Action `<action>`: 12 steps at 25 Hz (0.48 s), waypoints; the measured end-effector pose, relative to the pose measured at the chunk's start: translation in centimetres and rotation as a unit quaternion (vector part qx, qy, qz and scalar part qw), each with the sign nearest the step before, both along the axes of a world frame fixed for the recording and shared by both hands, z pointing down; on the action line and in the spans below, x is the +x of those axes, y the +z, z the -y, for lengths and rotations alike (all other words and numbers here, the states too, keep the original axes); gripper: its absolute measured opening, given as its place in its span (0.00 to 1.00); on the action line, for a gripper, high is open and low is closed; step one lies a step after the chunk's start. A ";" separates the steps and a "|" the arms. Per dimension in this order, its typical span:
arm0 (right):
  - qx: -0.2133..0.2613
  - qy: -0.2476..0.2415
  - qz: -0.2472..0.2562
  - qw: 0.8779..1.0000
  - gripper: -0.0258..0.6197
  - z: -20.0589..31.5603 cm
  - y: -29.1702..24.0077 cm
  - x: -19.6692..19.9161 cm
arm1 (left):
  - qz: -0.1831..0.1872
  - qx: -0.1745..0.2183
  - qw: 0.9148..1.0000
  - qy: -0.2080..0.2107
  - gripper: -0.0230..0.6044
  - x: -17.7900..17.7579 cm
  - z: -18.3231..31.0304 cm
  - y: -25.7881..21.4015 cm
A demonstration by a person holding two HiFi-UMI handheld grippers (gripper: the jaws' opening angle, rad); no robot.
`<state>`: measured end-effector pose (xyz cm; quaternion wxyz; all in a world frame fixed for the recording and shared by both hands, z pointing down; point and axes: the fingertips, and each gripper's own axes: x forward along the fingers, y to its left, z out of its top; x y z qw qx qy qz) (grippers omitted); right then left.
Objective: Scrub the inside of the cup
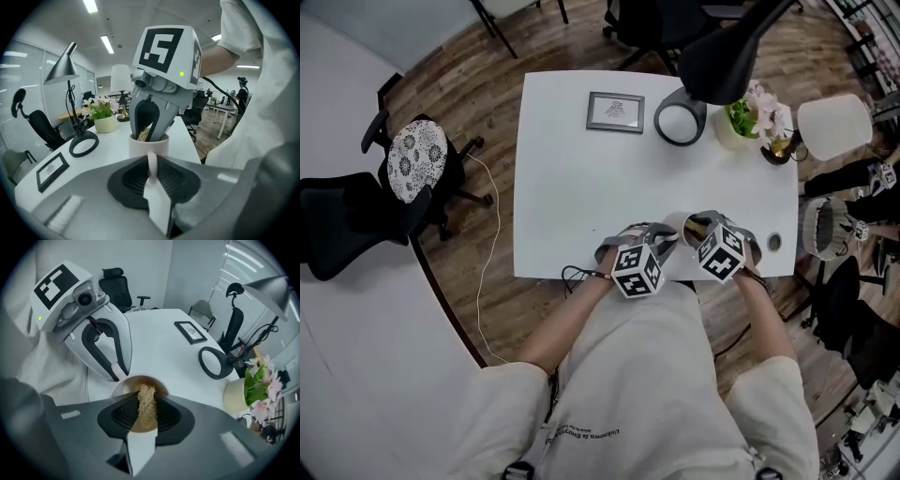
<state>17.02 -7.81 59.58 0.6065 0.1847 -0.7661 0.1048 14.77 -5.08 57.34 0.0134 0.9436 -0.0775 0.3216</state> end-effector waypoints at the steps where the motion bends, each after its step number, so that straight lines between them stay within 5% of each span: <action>1: -0.006 -0.007 -0.005 1.000 0.21 -0.1 0.0 0.1 | -0.001 -0.001 1.000 -0.002 0.12 0.0 0.0 0.1; 12: -0.083 -0.041 -0.021 0.996 0.21 -2.3 0.4 0.6 | -0.002 -0.007 1.000 0.000 0.11 -0.1 -0.3 0.3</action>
